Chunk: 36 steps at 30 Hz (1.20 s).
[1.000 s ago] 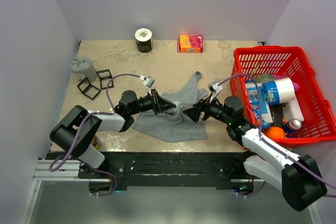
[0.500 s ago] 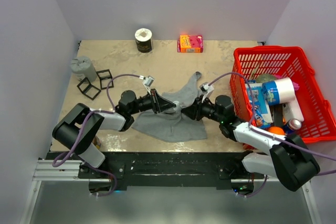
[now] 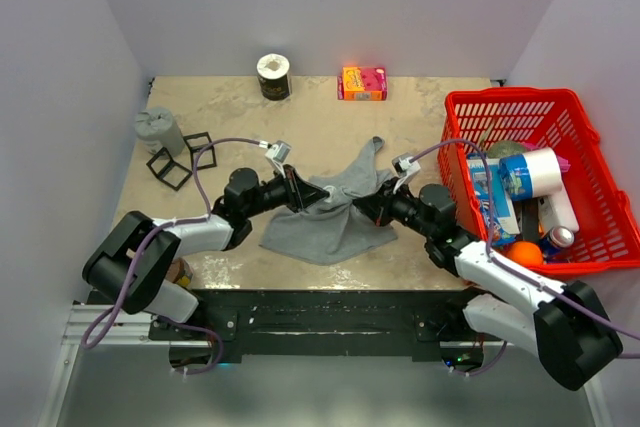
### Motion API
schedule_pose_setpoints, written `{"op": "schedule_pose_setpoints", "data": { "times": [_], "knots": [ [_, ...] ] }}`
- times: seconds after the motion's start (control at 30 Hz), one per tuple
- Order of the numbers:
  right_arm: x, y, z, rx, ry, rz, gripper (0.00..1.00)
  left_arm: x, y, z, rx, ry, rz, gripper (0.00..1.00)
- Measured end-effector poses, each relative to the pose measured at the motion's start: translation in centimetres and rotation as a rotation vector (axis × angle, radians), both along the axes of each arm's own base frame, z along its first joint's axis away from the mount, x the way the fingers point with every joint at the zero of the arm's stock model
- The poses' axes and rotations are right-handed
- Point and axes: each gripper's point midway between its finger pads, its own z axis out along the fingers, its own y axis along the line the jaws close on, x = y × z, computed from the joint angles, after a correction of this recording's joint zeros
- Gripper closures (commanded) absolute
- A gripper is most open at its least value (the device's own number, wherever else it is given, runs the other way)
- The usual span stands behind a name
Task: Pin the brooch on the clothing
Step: Adjust the clothing with brooches at the center of the board.
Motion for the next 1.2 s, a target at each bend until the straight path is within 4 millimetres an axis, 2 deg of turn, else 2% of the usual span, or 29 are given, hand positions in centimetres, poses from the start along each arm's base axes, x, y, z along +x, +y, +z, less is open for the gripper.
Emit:
{"op": "schedule_pose_setpoints", "data": {
  "times": [0.43, 0.63, 0.87, 1.13, 1.2],
  "knots": [
    [-0.1, -0.7, -2.7, -0.023, 0.085, -0.046, 1.00, 0.4, 0.4, 2.3, -0.035, -0.053, 0.043, 1.00],
    [-0.2, -0.2, -5.0, -0.032, 0.157, -0.036, 1.00, 0.0, 0.6, 2.0, -0.038, -0.057, 0.039, 1.00],
    [-0.7, 1.3, -6.8, -0.032, 0.205, 0.010, 1.00, -0.6, 0.4, 2.8, -0.077, -0.072, 0.012, 1.00],
    [-1.2, 2.8, -7.6, -0.013, 0.231, 0.058, 1.00, -1.3, 0.0, 2.8, -0.122, -0.049, -0.035, 1.00],
    [-1.3, 2.8, -7.2, -0.006, 0.225, 0.058, 0.86, -1.5, 0.0, 3.1, -0.134, -0.049, -0.047, 1.00]
  ]
}}
